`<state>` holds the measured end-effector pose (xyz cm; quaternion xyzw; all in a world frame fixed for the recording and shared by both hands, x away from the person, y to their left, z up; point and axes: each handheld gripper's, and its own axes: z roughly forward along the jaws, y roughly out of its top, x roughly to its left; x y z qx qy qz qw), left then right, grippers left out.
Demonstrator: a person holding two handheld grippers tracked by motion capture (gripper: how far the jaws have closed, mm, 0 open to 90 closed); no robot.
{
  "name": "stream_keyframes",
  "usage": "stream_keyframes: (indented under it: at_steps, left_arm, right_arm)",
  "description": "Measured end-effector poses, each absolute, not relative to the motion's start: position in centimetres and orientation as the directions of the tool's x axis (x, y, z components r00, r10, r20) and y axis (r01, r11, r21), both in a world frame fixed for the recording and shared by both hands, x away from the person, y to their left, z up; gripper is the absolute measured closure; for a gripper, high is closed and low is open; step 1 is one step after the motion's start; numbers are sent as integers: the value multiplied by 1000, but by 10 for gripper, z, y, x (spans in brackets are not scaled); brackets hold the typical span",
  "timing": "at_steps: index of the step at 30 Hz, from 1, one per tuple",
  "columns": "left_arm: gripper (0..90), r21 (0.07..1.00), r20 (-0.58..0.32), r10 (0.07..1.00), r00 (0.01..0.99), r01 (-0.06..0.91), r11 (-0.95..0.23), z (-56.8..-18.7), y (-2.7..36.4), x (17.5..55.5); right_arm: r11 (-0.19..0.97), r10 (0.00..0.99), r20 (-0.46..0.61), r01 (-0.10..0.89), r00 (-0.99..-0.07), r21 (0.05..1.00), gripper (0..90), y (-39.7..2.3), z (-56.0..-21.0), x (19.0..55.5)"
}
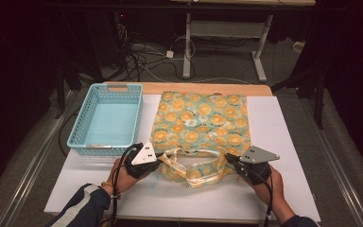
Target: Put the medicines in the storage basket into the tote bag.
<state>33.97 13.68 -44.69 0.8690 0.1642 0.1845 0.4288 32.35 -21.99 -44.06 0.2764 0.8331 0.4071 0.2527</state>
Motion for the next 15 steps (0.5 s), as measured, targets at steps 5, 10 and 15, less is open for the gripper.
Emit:
stream_keyframes:
  at_steps: [5,10,15]
  left_arm:
    - [870,826,187,460,868,115,-552,-446,128,342]
    - [870,863,193,473,860,80,-499,-437,120,340]
    - [870,898,183,493,851,59,-436,-422,108,346]
  right_arm:
    - [497,669,-190,242,-718,834,899,-219,-437,329]
    - [475,661,-183,217,-728,853,899,-213,-431,330]
    - [453,656,-187,183,-731,872,899,-202,-419,335]
